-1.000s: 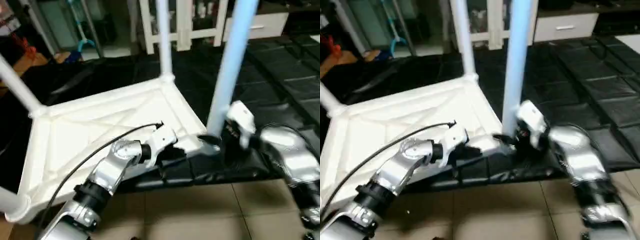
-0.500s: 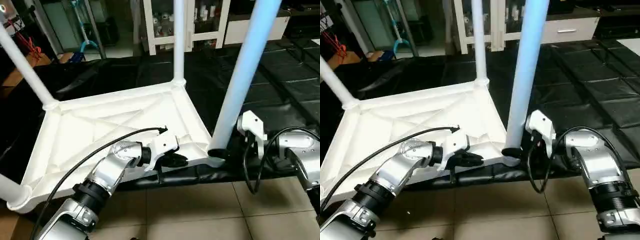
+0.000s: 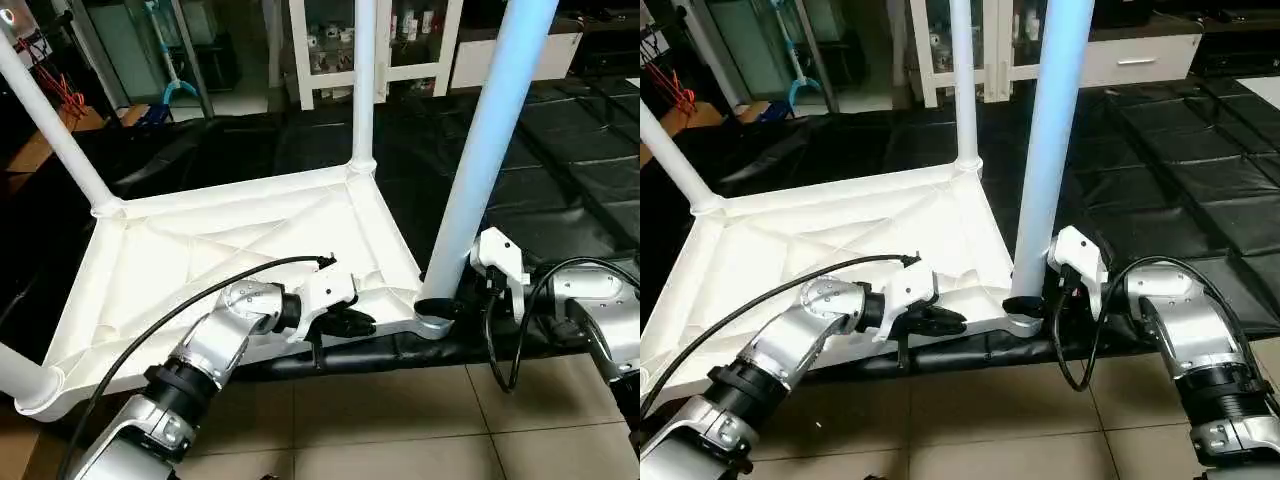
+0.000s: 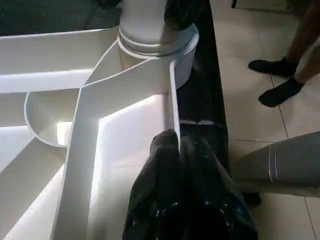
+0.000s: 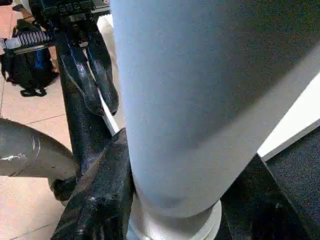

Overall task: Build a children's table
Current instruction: Rotate leg to tighten

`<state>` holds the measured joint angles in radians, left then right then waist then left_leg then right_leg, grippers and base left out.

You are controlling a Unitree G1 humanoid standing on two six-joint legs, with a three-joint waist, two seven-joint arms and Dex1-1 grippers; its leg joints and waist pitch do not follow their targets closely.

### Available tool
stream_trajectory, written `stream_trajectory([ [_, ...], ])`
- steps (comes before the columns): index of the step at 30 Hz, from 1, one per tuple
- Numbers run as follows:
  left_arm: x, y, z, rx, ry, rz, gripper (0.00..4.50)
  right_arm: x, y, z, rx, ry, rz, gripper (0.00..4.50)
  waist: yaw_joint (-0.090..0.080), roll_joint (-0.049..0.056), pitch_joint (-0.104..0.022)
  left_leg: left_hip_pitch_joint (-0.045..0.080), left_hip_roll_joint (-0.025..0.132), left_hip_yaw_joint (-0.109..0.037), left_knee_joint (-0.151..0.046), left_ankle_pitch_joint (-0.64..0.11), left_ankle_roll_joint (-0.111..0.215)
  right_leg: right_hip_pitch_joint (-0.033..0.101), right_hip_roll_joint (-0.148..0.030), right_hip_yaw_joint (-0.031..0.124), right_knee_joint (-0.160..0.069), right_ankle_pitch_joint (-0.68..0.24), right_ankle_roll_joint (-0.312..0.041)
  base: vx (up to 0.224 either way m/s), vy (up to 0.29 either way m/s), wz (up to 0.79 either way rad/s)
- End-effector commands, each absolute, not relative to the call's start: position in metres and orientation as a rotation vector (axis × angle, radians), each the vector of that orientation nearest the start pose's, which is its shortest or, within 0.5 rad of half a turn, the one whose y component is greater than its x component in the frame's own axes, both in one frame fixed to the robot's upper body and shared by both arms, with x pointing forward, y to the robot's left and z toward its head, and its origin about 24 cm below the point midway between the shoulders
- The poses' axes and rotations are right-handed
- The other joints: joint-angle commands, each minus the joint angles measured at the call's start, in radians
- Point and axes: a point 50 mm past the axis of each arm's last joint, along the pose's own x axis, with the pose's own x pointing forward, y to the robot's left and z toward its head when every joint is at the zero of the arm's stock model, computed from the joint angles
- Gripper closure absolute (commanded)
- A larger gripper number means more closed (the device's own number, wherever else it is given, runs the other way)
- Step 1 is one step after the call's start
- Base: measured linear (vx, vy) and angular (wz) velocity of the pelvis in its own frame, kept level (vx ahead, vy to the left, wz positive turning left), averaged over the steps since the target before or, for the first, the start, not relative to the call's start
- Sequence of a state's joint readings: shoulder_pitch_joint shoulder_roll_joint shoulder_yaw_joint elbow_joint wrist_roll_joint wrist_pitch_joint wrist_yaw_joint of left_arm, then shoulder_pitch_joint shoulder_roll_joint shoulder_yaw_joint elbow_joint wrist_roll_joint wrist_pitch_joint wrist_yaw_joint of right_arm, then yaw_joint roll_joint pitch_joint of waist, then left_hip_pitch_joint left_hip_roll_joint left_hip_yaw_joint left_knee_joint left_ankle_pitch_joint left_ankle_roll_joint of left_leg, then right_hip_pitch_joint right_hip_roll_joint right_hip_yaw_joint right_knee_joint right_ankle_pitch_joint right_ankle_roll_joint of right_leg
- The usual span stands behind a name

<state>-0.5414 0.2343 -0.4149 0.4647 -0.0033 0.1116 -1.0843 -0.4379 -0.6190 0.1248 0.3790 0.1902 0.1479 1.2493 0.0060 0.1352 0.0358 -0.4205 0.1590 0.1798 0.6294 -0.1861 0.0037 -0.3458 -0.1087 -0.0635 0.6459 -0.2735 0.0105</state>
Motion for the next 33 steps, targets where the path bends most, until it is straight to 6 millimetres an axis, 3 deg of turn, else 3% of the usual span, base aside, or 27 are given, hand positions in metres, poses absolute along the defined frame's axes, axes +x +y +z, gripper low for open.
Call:
stream_trajectory([
  [1, 0.289, 0.066, 0.032, 0.44, 0.422, -1.496, 4.5, 0.303, -0.207, 0.088, -0.332, 0.34, 1.164, 2.59, -0.002, -0.021, -0.052, 0.032, 0.073, -0.034, -0.09, -0.23, 0.113, 0.016, -0.053, 0.032, -0.088, 0.016, -0.269, 0.0, 0.0, 0.0],
  [5, 0.294, 0.067, 0.035, 0.447, 0.412, -1.472, 4.5, 0.309, -0.204, 0.084, -0.342, 0.315, 1.045, 2.6, -0.006, -0.024, -0.046, 0.033, 0.072, -0.033, -0.095, -0.267, 0.091, 0.012, -0.054, 0.033, -0.095, -0.048, -0.263, 0.0, 0.0, 0.0],
  [7, 0.297, 0.068, 0.036, 0.45, 0.406, -1.454, 4.5, 0.311, -0.201, 0.082, -0.332, 0.302, 0.989, 2.6, -0.014, -0.023, -0.04, 0.03, 0.071, -0.035, -0.102, -0.295, 0.066, 0.011, -0.053, 0.033, -0.099, -0.104, -0.249, 0.0, 0.0, 0.0],
  [10, 0.306, 0.066, 0.04, 0.452, 0.385, -1.398, 4.5, 0.315, -0.193, 0.077, -0.305, 0.28, 0.875, 2.6, -0.029, -0.022, -0.033, 0.037, 0.069, -0.037, -0.111, -0.372, 0.015, 0.0, -0.051, 0.037, -0.107, -0.196, -0.23, 0.0, 0.0, 0.0],
  [11, 0.311, 0.066, 0.041, 0.458, 0.377, -1.361, 4.5, 0.317, -0.191, 0.076, -0.295, 0.273, 0.826, 2.6, -0.032, -0.023, -0.034, 0.037, 0.068, -0.038, -0.111, -0.382, 0.009, 0.001, -0.052, 0.037, -0.108, -0.203, -0.227, 0.0, 0.0, 0.0],
  [13, 0.32, 0.064, 0.043, 0.47, 0.364, -1.274, 4.5, 0.321, -0.187, 0.073, -0.273, 0.259, 0.722, 2.6, -0.039, -0.021, -0.024, 0.038, 0.067, -0.04, -0.117, -0.419, -0.015, -0.009, -0.051, 0.041, -0.114, -0.243, -0.205, 0.0, 0.0, 0.0],
  [14, 0.334, 0.065, 0.047, 0.473, 0.354, -1.119, 4.5, 0.324, -0.184, 0.072, -0.259, 0.243, 0.621, 2.6, -0.043, -0.021, -0.022, 0.036, 0.066, -0.041, -0.119, -0.424, -0.026, -0.009, -0.049, 0.04, -0.113, -0.239, -0.199, 0.0, 0.0, 0.0],
  [16, 0.342, 0.066, 0.049, 0.45, 0.355, -1.022, 4.5, 0.328, -0.182, 0.072, -0.252, 0.231, 0.553, 2.6, -0.044, -0.015, -0.021, 0.046, 0.066, -0.041, -0.121, -0.427, -0.041, -0.015, -0.049, 0.042, -0.118, -0.216, -0.194, 0.0, 0.0, 0.0],
  [17, 0.347, 0.066, 0.051, 0.434, 0.355, -0.965, 4.5, 0.33, -0.18, 0.072, -0.244, 0.222, 0.512, 2.61, -0.043, -0.018, -0.022, 0.049, 0.067, -0.041, -0.121, -0.429, -0.042, -0.015, -0.049, 0.042, -0.119, -0.209, -0.196, 0.0, 0.0, 0.0],
  [19, 0.353, 0.067, 0.055, 0.412, 0.344, -0.878, 4.5, 0.335, -0.171, 0.075, -0.225, 0.194, 0.445, 2.61, -0.043, -0.019, -0.029, 0.035, 0.065, -0.038, -0.121, -0.309, 0.007, 0.0, -0.05, 0.038, -0.112, -0.092, -0.2, 0.0, 0.0, 0.0],
  [20, 0.354, 0.066, 0.055, 0.399, 0.343, -0.86, 4.5, 0.337, -0.167, 0.076, -0.215, 0.18, 0.421, 2.61, -0.045, -0.015, -0.03, 0.033, 0.065, -0.034, -0.119, -0.252, 0.041, 0.0, -0.049, 0.035, -0.11, -0.041, -0.207, 0.0, 0.0, 0.0],
  [21, 0.354, 0.065, 0.056, 0.389, 0.341, -0.852, 4.5, 0.339, -0.163, 0.078, -0.209, 0.17, 0.408, 2.61, -0.047, -0.01, -0.028, 0.031, 0.065, -0.033, -0.12, -0.23, 0.054, -0.002, -0.048, 0.034, -0.109, -0.017, -0.211, 0.0, 0.0, 0.0],
  [22, 0.355, 0.062, 0.057, 0.377, 0.337, -0.851, 4.5, 0.342, -0.157, 0.081, -0.199, 0.148, 0.39, 2.61, -0.046, -0.017, -0.034, 0.03, 0.064, -0.031, -0.113, -0.182, 0.082, 0.002, -0.049, 0.033, -0.106, 0.048, -0.215, 0.0, 0.0, 0.0],
  [24, 0.353, 0.059, 0.056, 0.374, 0.33, -0.883, 4.5, 0.345, -0.149, 0.086, -0.181, 0.121, 0.405, 2.61, -0.044, -0.015, -0.045, 0.023, 0.06, -0.029, -0.091, -0.023, 0.172, 0.001, -0.049, 0.03, -0.084, 0.256, -0.224, 0.0, 0.0, 0.0],
  [26, 0.353, 0.058, 0.056, 0.374, 0.329, -0.891, 4.5, 0.346, -0.147, 0.088, -0.176, 0.115, 0.409, 2.61, -0.041, -0.014, -0.048, 0.023, 0.06, -0.026, -0.08, 0.037, 0.233, -0.004, -0.052, 0.03, -0.075, 0.343, -0.225, 0.0, 0.0, 0.0],
  [28, 0.347, 0.057, 0.055, 0.389, 0.316, -0.994, 4.5, 0.347, -0.142, 0.096, -0.165, 0.082, 0.514, 2.61, -0.038, -0.02, -0.043, 0.019, 0.059, -0.023, -0.078, 0.037, 0.261, -0.003, -0.054, 0.029, -0.077, 0.336, -0.225, 0.0, 0.0, 0.0],
  [31, 0.34, 0.059, 0.052, 0.41, 0.316, -1.096, 4.5, 0.345, -0.148, 0.103, -0.183, 0.05, 0.593, 2.61, -0.031, -0.02, -0.043, 0.02, 0.066, -0.022, -0.079, 0.016, 0.271, -0.005, -0.053, 0.029, -0.076, 0.286, -0.23, 0.0, 0.0, 0.0],
  [33, 0.332, 0.062, 0.051, 0.424, 0.312, -1.196, 4.5, 0.345, -0.16, 0.111, -0.206, 0.033, 0.636, 2.05, -0.029, -0.022, -0.041, 0.021, 0.069, -0.021, -0.08, 0.002, 0.269, -0.003, -0.054, 0.03, -0.079, 0.254, -0.238, 0.0, 0.0, 0.0],
])
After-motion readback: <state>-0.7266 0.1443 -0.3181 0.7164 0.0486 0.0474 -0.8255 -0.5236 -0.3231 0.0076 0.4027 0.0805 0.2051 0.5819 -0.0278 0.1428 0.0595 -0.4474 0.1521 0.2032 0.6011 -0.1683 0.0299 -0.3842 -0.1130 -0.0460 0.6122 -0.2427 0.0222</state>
